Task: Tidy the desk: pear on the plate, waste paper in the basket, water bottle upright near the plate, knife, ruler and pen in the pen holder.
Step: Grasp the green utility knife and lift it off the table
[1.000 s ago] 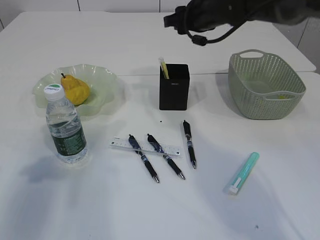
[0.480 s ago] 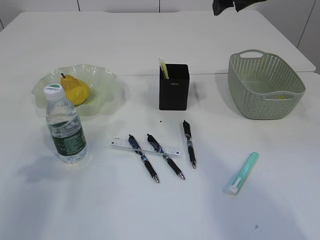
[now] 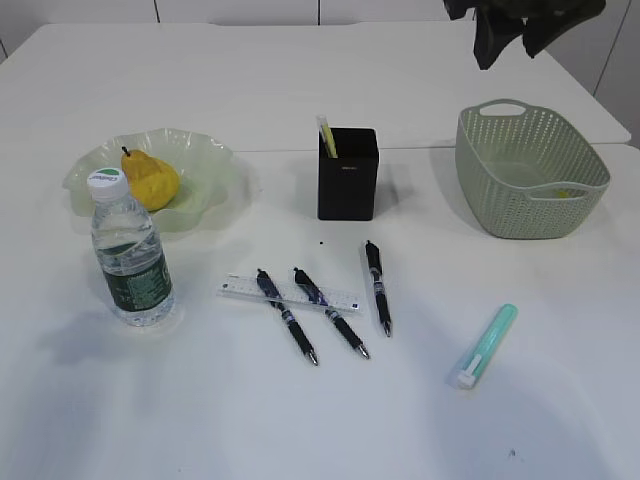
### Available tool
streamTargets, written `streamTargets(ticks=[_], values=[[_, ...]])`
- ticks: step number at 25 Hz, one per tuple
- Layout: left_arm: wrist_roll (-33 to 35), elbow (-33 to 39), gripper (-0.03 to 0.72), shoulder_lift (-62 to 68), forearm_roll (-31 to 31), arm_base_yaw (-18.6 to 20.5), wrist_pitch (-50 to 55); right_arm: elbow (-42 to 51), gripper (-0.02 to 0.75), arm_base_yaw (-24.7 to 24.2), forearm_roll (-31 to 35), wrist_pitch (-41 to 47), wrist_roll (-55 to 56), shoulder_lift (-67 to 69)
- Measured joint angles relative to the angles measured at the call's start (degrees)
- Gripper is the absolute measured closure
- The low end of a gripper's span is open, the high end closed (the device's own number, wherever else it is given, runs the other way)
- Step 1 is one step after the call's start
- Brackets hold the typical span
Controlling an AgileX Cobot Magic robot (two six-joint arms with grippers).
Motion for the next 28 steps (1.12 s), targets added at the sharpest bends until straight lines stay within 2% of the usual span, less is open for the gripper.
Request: streamTargets(ticks=[6, 20, 28], values=[[0.00, 0.00, 0.232, 0.00, 0.00, -1.26, 0.00, 3.56, 0.363, 0.00, 1.50, 0.08, -1.11, -0.63], [0.00, 0.00, 0.232, 0.00, 0.00, -1.37, 0.28, 28.89, 0.363, 0.00, 1.40, -0.39, -9.88, -4.63], [0.00, 0.00, 0.232, 0.00, 0.00, -1.37, 0.28, 34.18, 0.364, 0.00, 1.31, -3.63, -13.38, -4.63]])
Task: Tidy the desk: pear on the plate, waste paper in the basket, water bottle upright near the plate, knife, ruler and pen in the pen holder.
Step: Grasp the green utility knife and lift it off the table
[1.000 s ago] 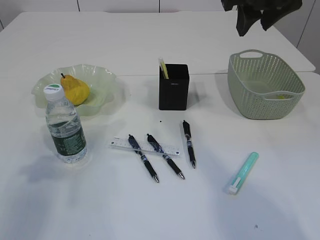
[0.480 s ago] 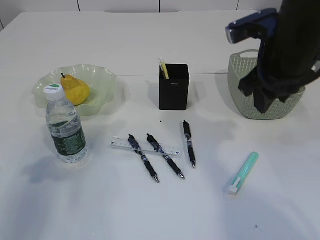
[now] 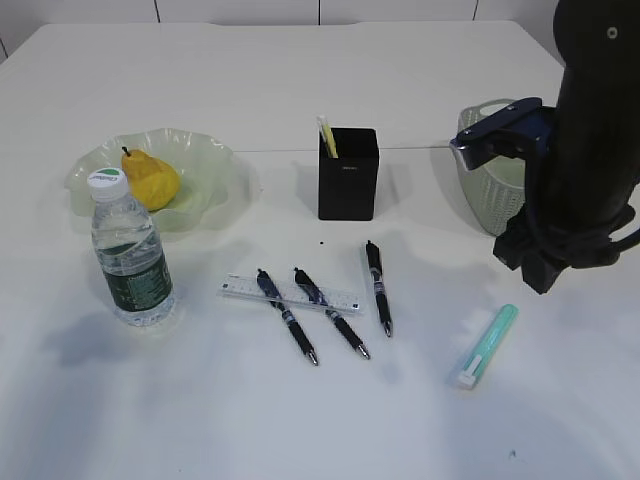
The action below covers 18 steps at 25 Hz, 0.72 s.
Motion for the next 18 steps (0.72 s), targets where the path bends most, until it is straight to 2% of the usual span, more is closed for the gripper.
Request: streamTargets(ticks=[18], values=[[0.00, 0.00, 0.232, 0.00, 0.00, 0.00, -0.57, 0.13, 0.364, 0.00, 0.39, -4.64, -1.35, 0.00]])
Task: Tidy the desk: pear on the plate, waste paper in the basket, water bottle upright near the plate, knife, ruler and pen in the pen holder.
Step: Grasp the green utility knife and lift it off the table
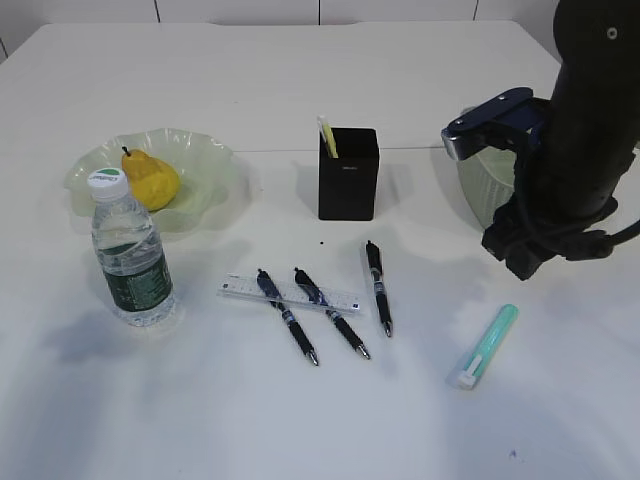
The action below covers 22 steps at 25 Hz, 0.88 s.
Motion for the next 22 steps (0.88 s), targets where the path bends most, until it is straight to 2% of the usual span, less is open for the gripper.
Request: streamTargets(ticks=[6, 12, 19, 22], values=[[0.00, 0.00, 0.232, 0.00, 0.00, 0.00, -1.30, 0.00, 0.364, 0.00, -0.29, -2.19, 0.00, 0.00], [0.00, 0.00, 0.232, 0.00, 0.14, 0.00, -1.56, 0.00, 0.364, 0.00, -4.63, -2.32, -0.17, 0.00], [0.00, 0.00, 0.232, 0.00, 0.40, 0.00, -4.26, 0.00, 0.367, 0.00, -4.88, -2.72, 3.49, 0.00], [0.00, 0.00, 0.232, 0.00, 0.40, 0.00, -4.35, 0.00, 0.378, 0.00, -5.31, -4.31, 1.52, 0.00]])
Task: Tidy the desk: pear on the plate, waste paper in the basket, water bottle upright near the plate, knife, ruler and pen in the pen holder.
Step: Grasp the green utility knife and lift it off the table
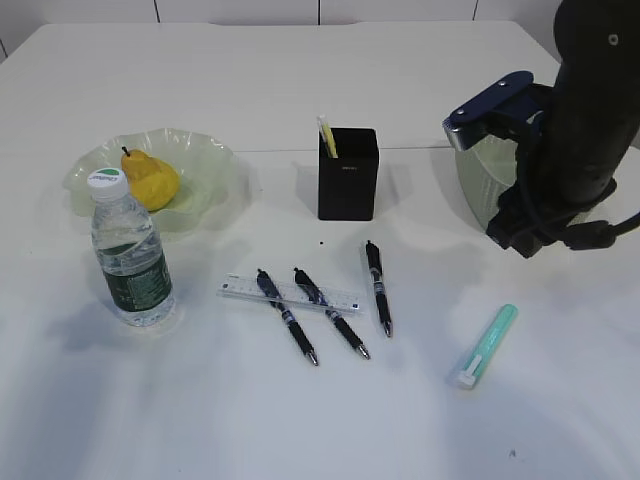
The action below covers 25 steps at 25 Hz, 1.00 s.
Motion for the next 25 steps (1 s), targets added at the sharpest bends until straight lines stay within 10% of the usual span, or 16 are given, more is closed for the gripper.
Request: streamTargets(ticks=[15, 25], values=[[0.00, 0.00, 0.232, 0.00, -0.43, 0.00, 0.00, 0.00, 0.383, 0.00, 11.32, -1.11, -75.52, 4.17], [0.00, 0.00, 0.232, 0.00, -0.68, 0.00, -0.39, 0.00, 0.383, 0.00, 15.51, -0.31, -96.06, 7.77]])
